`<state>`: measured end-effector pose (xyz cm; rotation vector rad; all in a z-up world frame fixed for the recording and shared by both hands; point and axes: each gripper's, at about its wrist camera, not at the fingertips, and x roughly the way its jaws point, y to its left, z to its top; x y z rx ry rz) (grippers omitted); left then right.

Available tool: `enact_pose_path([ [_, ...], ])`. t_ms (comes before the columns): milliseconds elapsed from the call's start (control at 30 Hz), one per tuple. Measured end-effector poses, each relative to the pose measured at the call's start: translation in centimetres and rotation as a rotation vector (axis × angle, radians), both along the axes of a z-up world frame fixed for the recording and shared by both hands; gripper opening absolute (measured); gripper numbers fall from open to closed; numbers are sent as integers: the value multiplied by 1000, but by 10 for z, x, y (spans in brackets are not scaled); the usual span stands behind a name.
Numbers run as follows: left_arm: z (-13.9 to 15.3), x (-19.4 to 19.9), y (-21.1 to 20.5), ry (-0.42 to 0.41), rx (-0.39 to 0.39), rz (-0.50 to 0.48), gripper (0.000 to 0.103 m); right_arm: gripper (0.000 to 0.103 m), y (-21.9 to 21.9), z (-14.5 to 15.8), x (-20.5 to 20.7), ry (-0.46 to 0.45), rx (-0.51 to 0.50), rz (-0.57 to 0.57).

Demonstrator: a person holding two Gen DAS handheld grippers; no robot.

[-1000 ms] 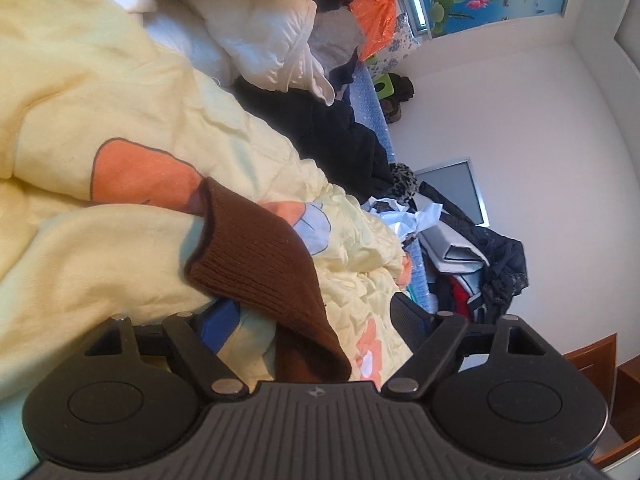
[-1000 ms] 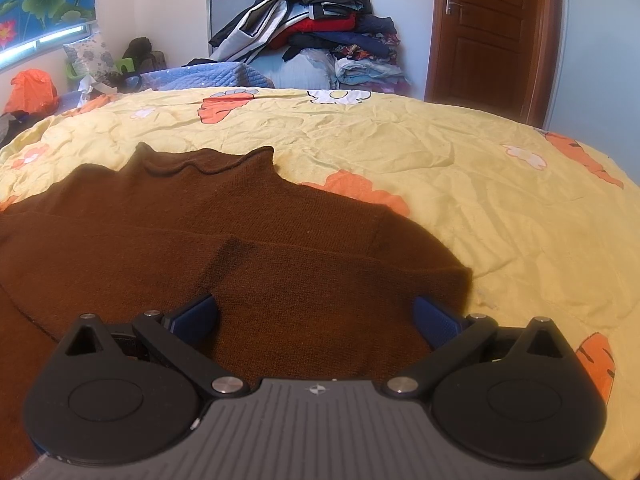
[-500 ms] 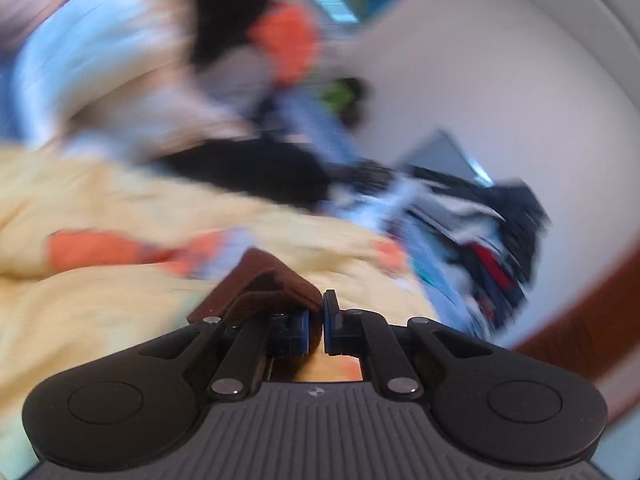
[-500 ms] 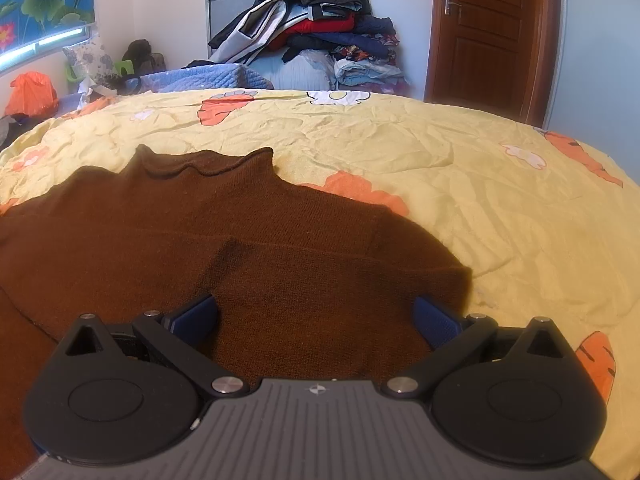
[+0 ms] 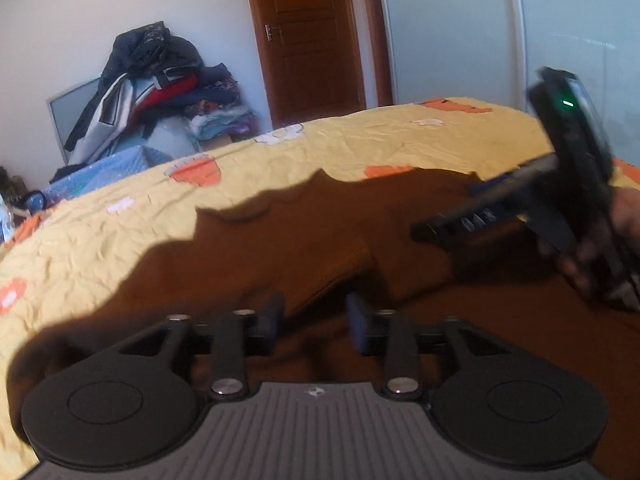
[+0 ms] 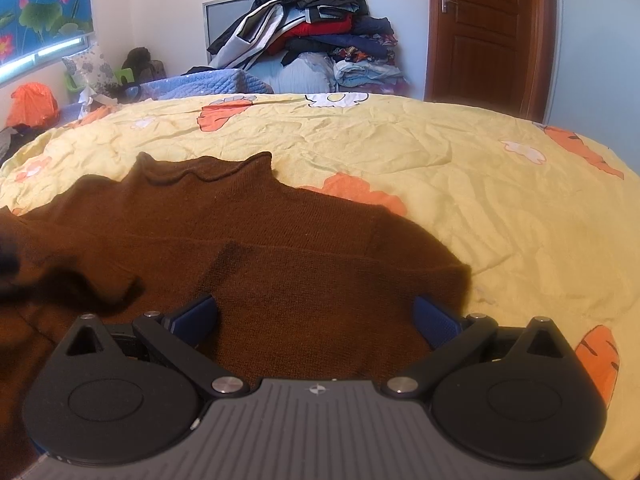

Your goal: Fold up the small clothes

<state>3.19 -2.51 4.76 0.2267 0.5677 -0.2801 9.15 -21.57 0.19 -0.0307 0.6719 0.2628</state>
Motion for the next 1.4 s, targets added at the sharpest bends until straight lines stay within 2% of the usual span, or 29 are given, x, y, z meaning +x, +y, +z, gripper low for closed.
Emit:
enact_pose_path([
  [33, -2, -10, 8, -7, -21, 16, 87, 103, -1, 0, 0, 0, 2, -1],
  [67, -2, -21, 16, -29, -45, 43, 95, 103, -1, 0, 0, 0, 3, -1],
  [100, -4, -30, 26, -53, -70, 65, 98, 103, 0, 0, 0, 1, -1, 1],
  [200, -6, -45, 52, -30, -146, 135, 98, 103, 2, 9, 3, 47, -2, -12],
  [233, -10, -50, 60, -17, -168, 161, 98, 103, 2, 18, 2, 72, 54, -27],
  [333, -22, -54, 84, 51, -247, 245, 98, 103, 4, 44, -6, 140, 375, 53],
  [400, -24, -56, 97, 50, -332, 278, 98, 102, 20, 45, 0, 280, 518, 130],
  [433, -25, -56, 101, 45, -351, 297, 98, 98, 30, 41, 4, 350, 550, 160],
  [533, -27, -52, 103, 80, -358, 309, 98, 86, 55, 26, 18, 459, 497, 161],
  [567, -26, -52, 103, 79, -353, 306, 98, 85, 59, 22, 21, 471, 479, 145],
  [667, -25, -53, 102, 66, -352, 294, 98, 84, 63, 20, 25, 473, 524, 126],
  [700, -25, -51, 100, 63, -352, 294, 98, 75, 65, 21, 26, 474, 524, 126],
  [733, -25, -51, 100, 62, -354, 293, 98, 49, 69, 19, 27, 481, 507, 134],
  [800, -26, -50, 100, 64, -362, 290, 98, 12, 77, 14, 28, 499, 438, 139],
  [867, -25, -49, 101, 56, -372, 284, 98, 12, 79, 19, 27, 471, 434, 165],
  [900, -24, -51, 102, 44, -377, 280, 98, 12, 76, 27, 25, 454, 463, 176],
  [1033, -9, -70, 110, -61, -371, 298, 98, 12, 48, 89, 21, 321, 601, 230],
  [1100, 3, -81, 122, -97, -378, 307, 98, 12, 20, 122, 17, 234, 616, 237],
  [1167, 13, -90, 139, -138, -400, 322, 98, 12, -15, 141, 18, 185, 631, 203],
  [1233, 18, -89, 159, -145, -452, 332, 103, 12, -46, 138, 24, 200, 637, 131],
  [1300, 20, -77, 180, -124, -524, 373, 103, 12, -64, 117, 32, 259, 613, 54],
  [1400, 17, -43, 209, -17, -684, 427, 103, 12, -69, 82, 31, 321, 587, 2],
])
